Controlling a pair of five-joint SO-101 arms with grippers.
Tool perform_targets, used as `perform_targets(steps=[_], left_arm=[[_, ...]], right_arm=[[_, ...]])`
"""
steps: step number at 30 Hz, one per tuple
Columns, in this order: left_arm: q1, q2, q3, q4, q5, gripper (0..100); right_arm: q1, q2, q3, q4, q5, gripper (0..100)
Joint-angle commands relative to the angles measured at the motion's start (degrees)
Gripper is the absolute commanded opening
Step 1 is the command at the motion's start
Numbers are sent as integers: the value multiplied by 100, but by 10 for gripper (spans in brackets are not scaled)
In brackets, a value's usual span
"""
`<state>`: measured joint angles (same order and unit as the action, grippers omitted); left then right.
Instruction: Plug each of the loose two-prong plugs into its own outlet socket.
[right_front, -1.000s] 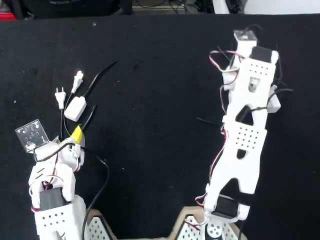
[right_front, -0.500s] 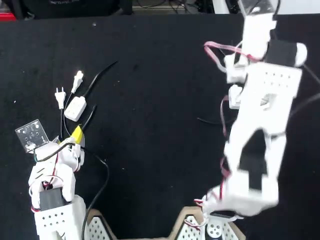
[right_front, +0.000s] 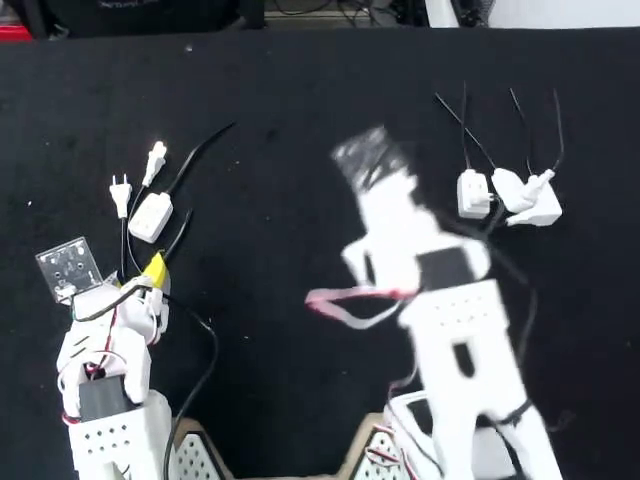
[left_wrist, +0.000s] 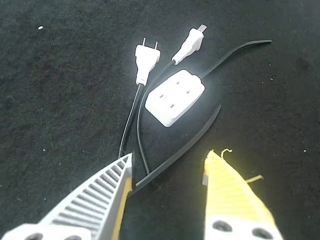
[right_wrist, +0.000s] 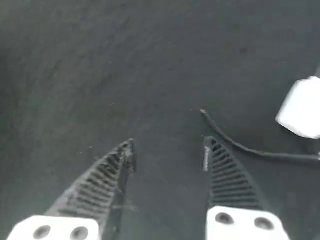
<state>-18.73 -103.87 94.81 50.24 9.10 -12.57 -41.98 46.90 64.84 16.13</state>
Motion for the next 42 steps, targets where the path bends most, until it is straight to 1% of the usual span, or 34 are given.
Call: perform_targets(steps=[1,7,10,12,15,18,21,23,27,30,32,36,40,42], left_arm=[[-163,-35,-119,-35,-141,238],[-848,0,-356,-44,-1108,235],[-1235,18,-444,18,-1732,238],[-1332,97,-673,334,-2303,238],[-1332,431,-1244,958,-3200,238],[-1332,1064,-1771,1477,-3974,238],[-1367,1846,-2044,1793,-4870,238],[-1473,2312,-2167,1837,-5442,238],[-1780,3200,-2607,1670,-6268,239],[-1807,3938,-2905,1723,-7024,240],[-1833,4466,-3169,1723,-7332,240],[-1833,5591,-3864,1829,-7692,245],[-1851,6708,-4734,2462,-8114,337],[-1851,7226,-5174,2743,-8352,339]], right_arm=[[-554,-426,1420,-1389,-316,204],[-580,-426,2176,-2031,-677,204],[-580,-426,2580,-2585,-782,204],[-580,-426,2747,-2857,-782,204],[-580,-426,2791,-2927,-782,204],[-580,-444,2809,-2936,-782,204],[-580,-444,2818,-2936,-782,204],[-580,-444,2818,-2936,-782,204],[-580,-435,2818,-2936,-782,204],[-580,-435,2818,-2936,-774,204],[-580,-435,2818,-2936,-747,204],[-580,-435,2826,-2927,-747,204],[-580,-435,2826,-2919,-747,204],[-580,-435,2826,-2919,-738,204]])
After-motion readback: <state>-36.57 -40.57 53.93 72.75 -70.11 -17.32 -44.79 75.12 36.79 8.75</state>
